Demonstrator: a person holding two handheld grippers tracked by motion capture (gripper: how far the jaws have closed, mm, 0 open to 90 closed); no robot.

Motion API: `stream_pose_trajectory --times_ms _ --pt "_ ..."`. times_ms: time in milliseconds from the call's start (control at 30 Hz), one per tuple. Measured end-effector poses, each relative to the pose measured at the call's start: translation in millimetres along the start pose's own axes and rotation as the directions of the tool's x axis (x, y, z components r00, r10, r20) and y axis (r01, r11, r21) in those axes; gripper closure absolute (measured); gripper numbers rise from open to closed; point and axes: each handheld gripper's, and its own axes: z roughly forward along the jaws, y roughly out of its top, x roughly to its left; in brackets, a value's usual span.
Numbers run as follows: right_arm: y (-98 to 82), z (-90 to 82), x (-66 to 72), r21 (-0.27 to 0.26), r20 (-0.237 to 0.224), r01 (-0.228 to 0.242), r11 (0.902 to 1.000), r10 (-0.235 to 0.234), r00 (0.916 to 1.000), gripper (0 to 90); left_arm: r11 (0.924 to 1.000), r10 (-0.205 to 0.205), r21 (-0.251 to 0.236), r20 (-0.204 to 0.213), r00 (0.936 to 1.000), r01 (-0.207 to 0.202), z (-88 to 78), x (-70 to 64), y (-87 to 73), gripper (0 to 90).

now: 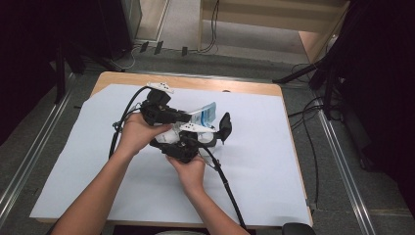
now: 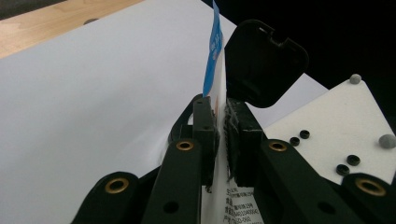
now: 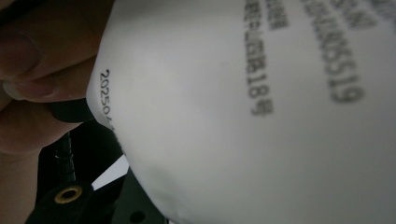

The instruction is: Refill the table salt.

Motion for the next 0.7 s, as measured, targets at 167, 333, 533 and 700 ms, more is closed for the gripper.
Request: stream_pose_trajectory --times_ms 167,333,533,700 --pt "-0.6 -0.4 0.2 -0.003 0.004 0.0 1.0 0.0 1.0 66.1 1.0 0.005 0.001 -0.001 1.0 -0.005 0.6 -0.8 0.0 84.0" --pt "-1.1 -0.6 0.9 -0.001 0.012 0.012 0.9999 -0.012 0.9999 65.8 1.0 0.001 0.003 -0.001 1.0 -0.001 1.8 -1.2 -0.1 84.2" --pt "-1.0 -0.6 1.5 0.009 0.017 0.036 0.9993 -0.036 0.9992 62.7 1.0 -0.007 -0.001 -0.001 1.0 0.007 2.5 -1.8 -0.1 84.4" --pt "-1.0 -0.3 1.1 0.013 0.017 0.037 0.9992 -0.037 0.9991 63.2 1.0 -0.007 -0.001 -0.003 1.0 0.007 3.0 -2.0 -0.2 84.4"
